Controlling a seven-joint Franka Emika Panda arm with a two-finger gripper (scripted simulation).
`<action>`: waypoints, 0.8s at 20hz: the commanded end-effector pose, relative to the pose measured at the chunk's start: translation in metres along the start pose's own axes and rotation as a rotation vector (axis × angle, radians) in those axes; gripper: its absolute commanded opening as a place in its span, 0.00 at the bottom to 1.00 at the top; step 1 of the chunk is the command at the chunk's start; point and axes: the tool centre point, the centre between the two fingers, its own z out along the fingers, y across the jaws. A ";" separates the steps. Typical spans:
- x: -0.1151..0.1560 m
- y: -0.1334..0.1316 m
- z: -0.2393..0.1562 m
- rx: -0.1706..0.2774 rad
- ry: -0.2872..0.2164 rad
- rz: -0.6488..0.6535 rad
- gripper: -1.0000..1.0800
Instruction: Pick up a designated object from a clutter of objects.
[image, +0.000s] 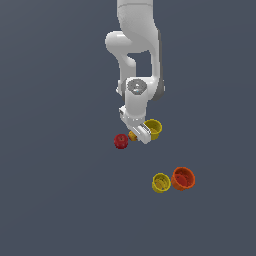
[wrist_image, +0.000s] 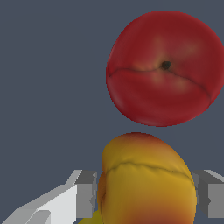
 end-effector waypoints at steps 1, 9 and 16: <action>-0.001 -0.005 -0.013 0.001 0.001 0.000 0.00; -0.004 -0.030 -0.072 0.001 0.001 0.000 0.00; -0.007 -0.055 -0.133 0.000 0.002 0.000 0.00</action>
